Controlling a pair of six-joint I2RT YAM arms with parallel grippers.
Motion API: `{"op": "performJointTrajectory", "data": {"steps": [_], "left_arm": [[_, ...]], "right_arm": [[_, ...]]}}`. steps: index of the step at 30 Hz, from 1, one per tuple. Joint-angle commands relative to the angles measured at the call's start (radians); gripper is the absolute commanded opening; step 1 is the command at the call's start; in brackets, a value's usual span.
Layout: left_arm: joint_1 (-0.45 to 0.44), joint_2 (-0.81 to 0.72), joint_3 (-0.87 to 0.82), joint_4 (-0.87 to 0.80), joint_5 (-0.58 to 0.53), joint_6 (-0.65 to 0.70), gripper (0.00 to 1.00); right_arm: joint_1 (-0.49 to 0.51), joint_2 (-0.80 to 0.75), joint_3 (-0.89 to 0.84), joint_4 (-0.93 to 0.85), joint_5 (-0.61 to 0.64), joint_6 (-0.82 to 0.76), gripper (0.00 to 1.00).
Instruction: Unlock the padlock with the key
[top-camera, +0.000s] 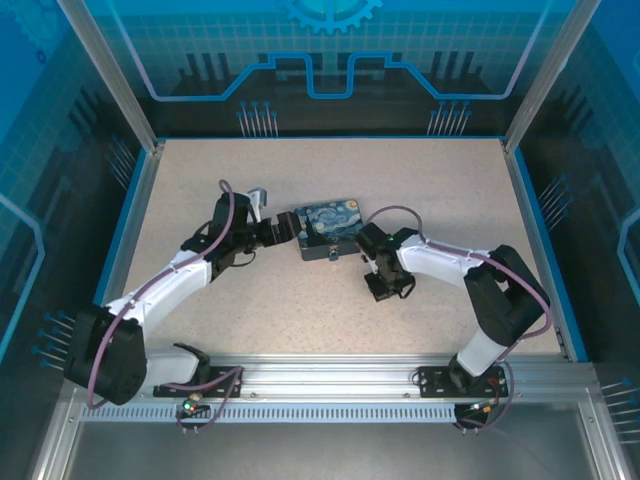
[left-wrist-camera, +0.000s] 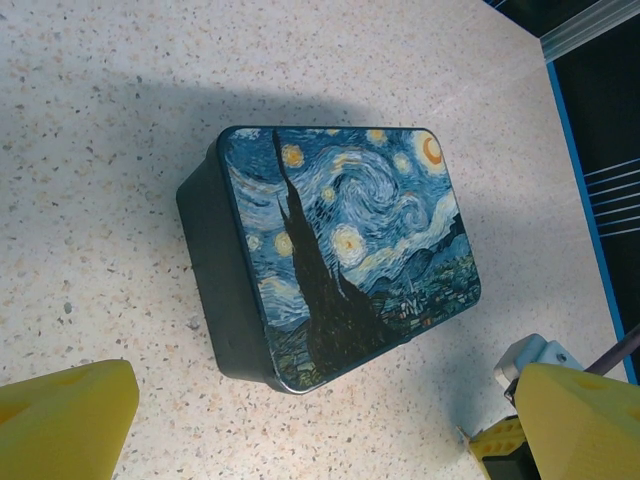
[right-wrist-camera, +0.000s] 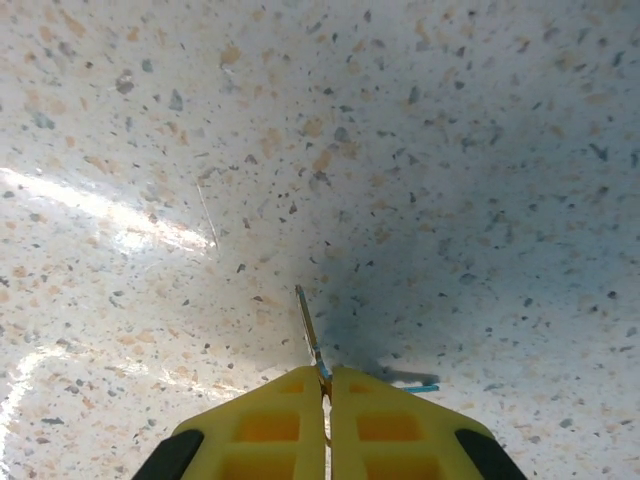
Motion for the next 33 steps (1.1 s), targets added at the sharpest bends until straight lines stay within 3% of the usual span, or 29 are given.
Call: {"op": "performJointTrajectory", "data": {"steps": [1, 8, 14, 20, 23, 25, 29, 33], "left_arm": [[-0.004, -0.041, 0.046, -0.008, 0.010, 0.019, 0.99], [-0.004, -0.049, 0.090, 0.003, 0.090, 0.016, 0.99], [-0.005, -0.045, 0.136, 0.094, 0.294, -0.005, 0.99], [-0.011, -0.004, 0.155, 0.326, 0.514, -0.106, 0.98], [-0.028, 0.041, 0.173, 0.428, 0.585, -0.146, 0.92], [-0.050, 0.075, 0.197, 0.449, 0.615, -0.141, 0.81], [-0.096, 0.127, 0.252, 0.386, 0.633, -0.078, 0.69], [-0.123, 0.155, 0.277, 0.359, 0.633, -0.035, 0.63]], "right_arm": [[-0.008, -0.071, -0.018, 0.013, 0.011, -0.024, 0.00], [-0.009, -0.204, -0.031, 0.115, -0.037, -0.061, 0.00], [-0.033, -0.416, -0.076, 0.363, -0.171, -0.089, 0.00], [-0.070, -0.520, -0.074, 0.543, -0.350, -0.079, 0.00], [-0.072, -0.529, -0.048, 0.588, -0.395, -0.063, 0.00], [-0.071, -0.525, -0.024, 0.594, -0.411, -0.053, 0.00], [-0.071, -0.504, 0.025, 0.573, -0.428, -0.036, 0.00], [-0.076, -0.488, 0.049, 0.558, -0.441, -0.009, 0.00]]}}
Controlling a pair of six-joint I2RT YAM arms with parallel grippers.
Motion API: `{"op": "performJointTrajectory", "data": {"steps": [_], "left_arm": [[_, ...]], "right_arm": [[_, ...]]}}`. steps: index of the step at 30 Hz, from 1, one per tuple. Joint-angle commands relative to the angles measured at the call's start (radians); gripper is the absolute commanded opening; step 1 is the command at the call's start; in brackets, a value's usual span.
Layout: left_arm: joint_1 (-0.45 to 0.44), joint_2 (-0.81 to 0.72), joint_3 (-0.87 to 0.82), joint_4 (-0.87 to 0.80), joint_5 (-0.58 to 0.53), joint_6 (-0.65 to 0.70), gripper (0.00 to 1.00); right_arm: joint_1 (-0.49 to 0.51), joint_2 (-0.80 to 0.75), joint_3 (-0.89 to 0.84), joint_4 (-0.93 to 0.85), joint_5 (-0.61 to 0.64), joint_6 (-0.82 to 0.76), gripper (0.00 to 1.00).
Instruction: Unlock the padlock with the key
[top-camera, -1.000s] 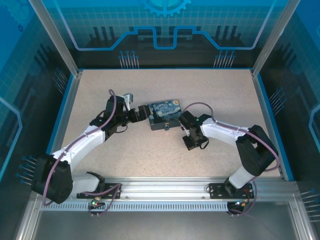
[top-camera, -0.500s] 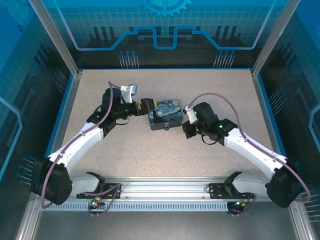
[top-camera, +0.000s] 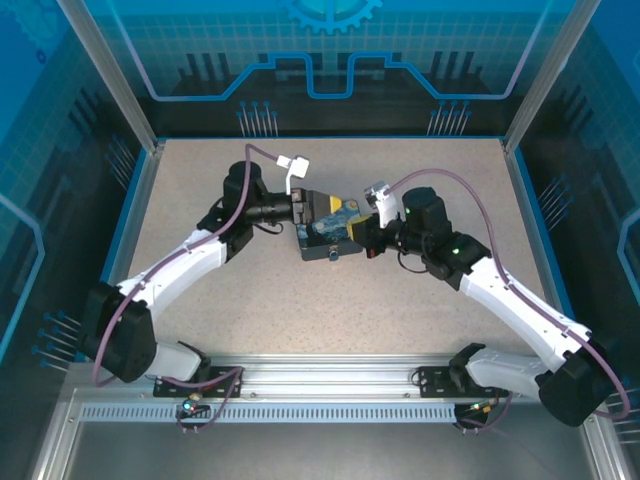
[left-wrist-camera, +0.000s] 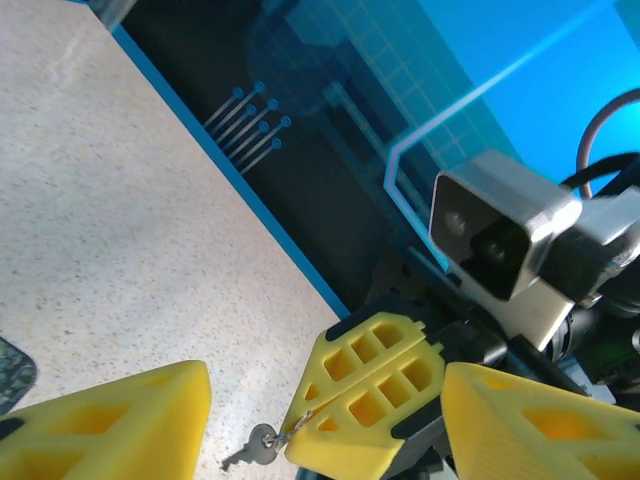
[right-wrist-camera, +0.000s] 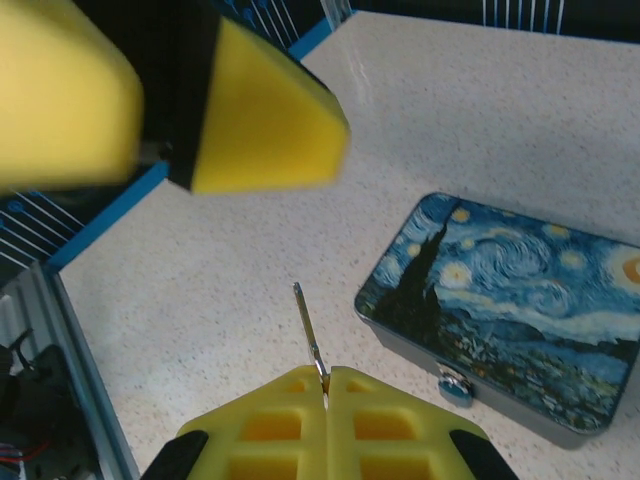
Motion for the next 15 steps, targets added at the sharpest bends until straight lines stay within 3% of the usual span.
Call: {"op": "performJointTrajectory", "data": {"steps": [1, 15], "left_arm": [[-0.019, 0.015, 0.036, -0.004, 0.043, 0.056, 0.61], [-0.040, 0.049, 0.039, -0.016, 0.030, 0.089, 0.44]], "right_arm": [[-0.016, 0.016, 0.035, 0.016, -0.049, 0.043, 0.00], [-0.044, 0.033, 0.049, 0.031, -0.120, 0.096, 0.00]]}}
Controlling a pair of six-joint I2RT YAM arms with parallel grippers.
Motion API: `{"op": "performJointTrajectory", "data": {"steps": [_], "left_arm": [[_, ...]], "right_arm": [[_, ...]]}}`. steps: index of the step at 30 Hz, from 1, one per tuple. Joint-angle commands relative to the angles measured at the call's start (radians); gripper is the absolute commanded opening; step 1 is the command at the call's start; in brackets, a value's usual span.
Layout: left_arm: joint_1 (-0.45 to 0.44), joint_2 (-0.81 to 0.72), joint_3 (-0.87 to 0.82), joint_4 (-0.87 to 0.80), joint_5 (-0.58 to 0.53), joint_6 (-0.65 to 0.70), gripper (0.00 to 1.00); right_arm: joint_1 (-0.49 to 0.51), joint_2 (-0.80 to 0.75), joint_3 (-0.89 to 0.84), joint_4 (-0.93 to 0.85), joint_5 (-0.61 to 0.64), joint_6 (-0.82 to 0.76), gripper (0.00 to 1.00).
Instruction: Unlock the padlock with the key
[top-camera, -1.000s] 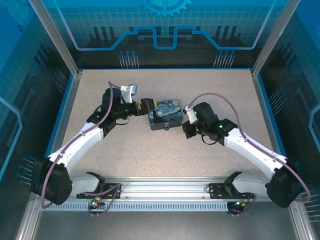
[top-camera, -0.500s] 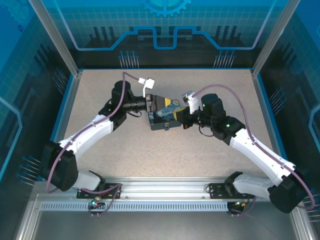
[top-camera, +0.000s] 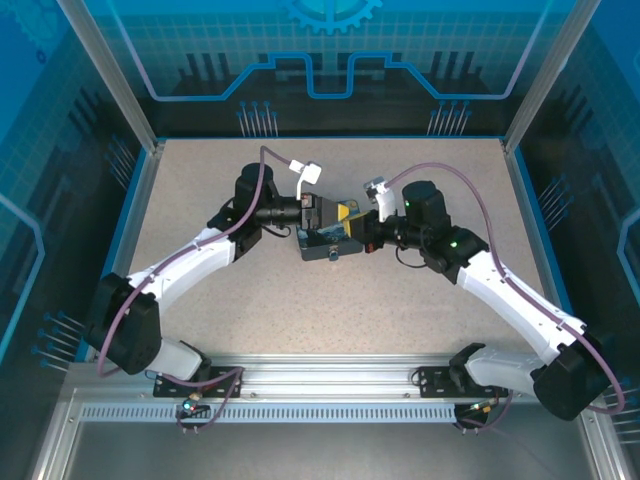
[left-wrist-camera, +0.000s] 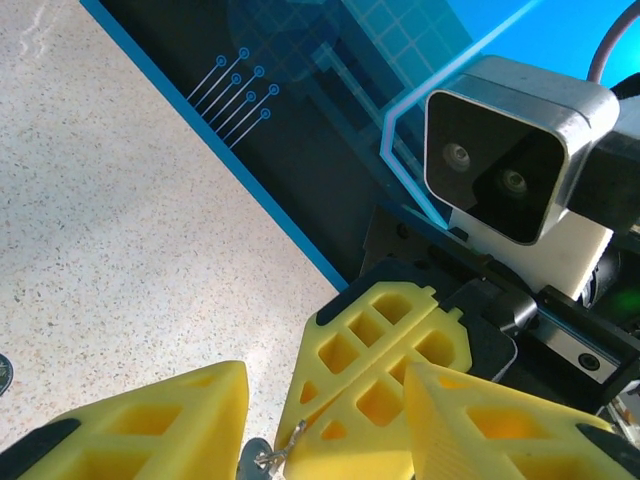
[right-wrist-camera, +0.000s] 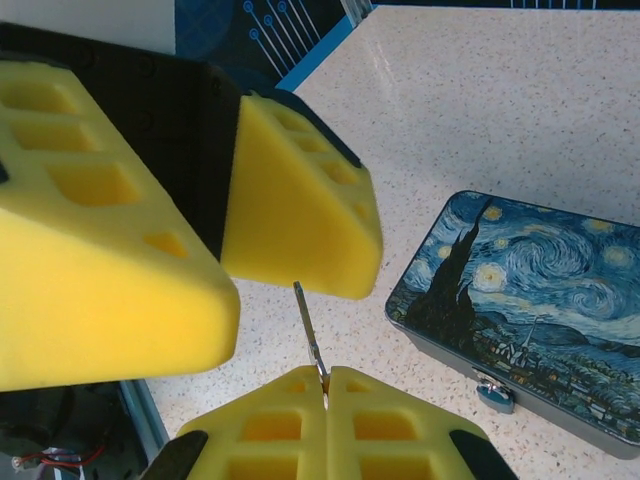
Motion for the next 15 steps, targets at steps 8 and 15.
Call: {"op": "performJointTrajectory", "data": {"steps": [8, 15], "left_arm": [[-0.007, 0.009, 0.034, -0.023, 0.019, 0.043, 0.28], [-0.007, 0.007, 0.035, -0.026, 0.020, 0.049, 0.12]], "right_arm": [[-0.038, -0.009, -0.001, 0.074, -0.062, 0.076, 0.00], [-0.043, -0.002, -0.005, 0.084, -0.080, 0.088, 0.00]]}}
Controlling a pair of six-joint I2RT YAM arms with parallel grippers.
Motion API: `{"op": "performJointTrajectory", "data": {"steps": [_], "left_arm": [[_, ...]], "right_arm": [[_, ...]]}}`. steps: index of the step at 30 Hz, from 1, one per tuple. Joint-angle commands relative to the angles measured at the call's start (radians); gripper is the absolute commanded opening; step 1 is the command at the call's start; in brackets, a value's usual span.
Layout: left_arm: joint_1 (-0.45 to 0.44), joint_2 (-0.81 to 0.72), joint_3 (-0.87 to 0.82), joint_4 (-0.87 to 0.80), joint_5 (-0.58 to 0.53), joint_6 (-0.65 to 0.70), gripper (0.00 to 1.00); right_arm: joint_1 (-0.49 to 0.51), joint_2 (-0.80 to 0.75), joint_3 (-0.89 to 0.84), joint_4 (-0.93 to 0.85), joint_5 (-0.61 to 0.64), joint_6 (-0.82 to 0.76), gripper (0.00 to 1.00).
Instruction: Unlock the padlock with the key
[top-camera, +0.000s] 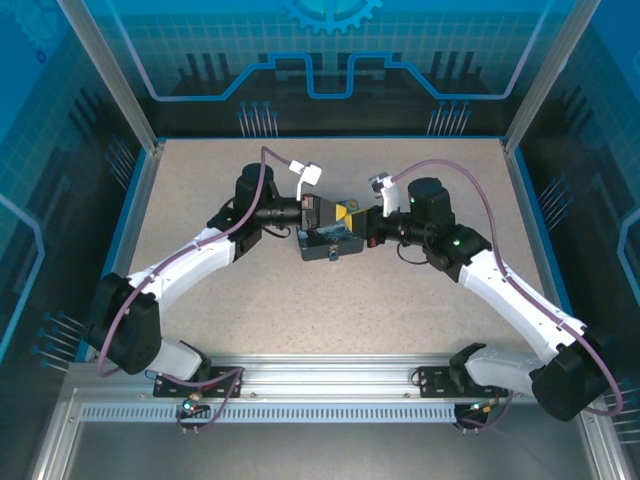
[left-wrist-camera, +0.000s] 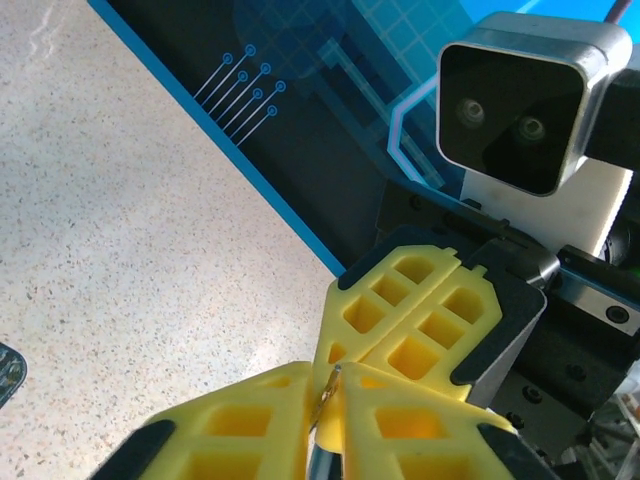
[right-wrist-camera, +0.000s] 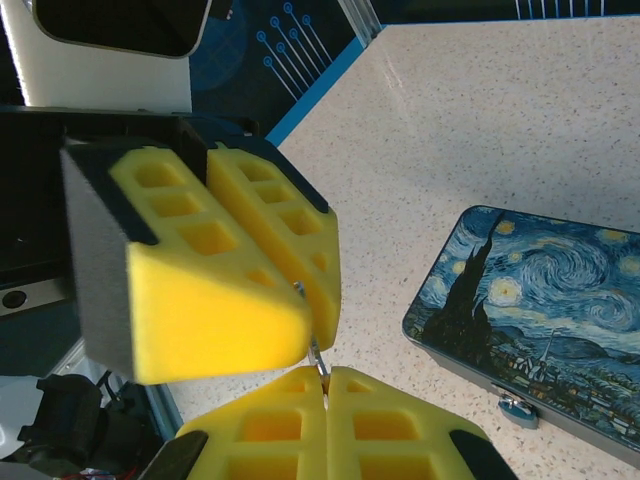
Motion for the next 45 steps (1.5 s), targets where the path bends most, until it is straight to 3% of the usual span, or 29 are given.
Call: {"op": "performJointTrajectory", "data": {"steps": [1, 10, 19, 24, 35, 45], "left_arm": [[-0.007, 0.006, 0.036, -0.005, 0.025, 0.019, 0.10], [-0.008, -0.015, 0.025, 0.013, 0.014, 0.024, 0.00], [0.005, -0.040, 0.035, 0.066, -0.002, 0.004, 0.00], [0.008, -0.043, 0.076, 0.055, 0.003, 0.025, 0.00], [0.007, -0.061, 0.147, -0.088, 0.026, 0.125, 0.00], [0.006, -0.068, 0.157, -0.103, 0.042, 0.127, 0.00]], "right_arm": [[-0.011, -0.001, -0.003, 0.039, -0.032, 0.018, 0.00], [-0.043, 0.004, -0.018, 0.050, -0.113, 0.025, 0.02], [-0.246, -0.092, -0.188, 0.355, -0.400, 0.164, 0.37], [-0.273, -0.126, -0.226, 0.479, -0.455, 0.191, 0.52], [-0.182, -0.048, -0.175, 0.607, -0.474, 0.186, 0.46], [-0.135, 0.021, -0.124, 0.678, -0.458, 0.191, 0.39]]}}
